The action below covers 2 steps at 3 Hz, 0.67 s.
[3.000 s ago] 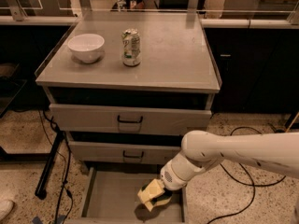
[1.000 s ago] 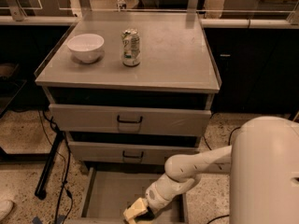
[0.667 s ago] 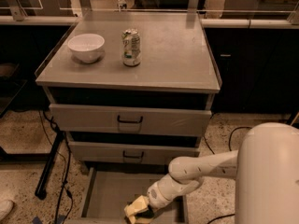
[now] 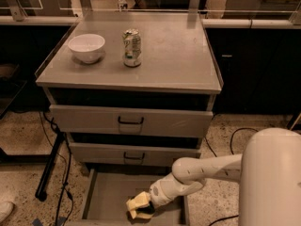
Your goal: Place sponge into bottom drawer
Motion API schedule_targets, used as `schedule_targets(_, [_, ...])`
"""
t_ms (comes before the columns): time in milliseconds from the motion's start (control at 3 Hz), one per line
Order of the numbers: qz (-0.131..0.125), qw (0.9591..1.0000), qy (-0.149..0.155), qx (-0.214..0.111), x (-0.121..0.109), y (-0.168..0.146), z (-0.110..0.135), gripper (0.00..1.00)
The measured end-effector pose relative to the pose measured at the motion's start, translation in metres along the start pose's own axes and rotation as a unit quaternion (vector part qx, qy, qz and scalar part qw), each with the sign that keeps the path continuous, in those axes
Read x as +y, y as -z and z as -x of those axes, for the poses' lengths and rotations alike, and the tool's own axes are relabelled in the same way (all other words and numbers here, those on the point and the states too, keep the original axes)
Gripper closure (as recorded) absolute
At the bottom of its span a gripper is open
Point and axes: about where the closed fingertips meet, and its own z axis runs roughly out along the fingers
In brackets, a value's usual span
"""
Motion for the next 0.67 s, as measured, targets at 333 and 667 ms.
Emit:
schedule_targets(333, [0.000, 1.0000, 0.000, 0.000, -0.0001, -0.0001, 0.0002, 1.00])
schedule_targets(667, [0.002, 0.9999, -0.007, -0.007, -0.0019, -0.0024, 0.0003, 1.00])
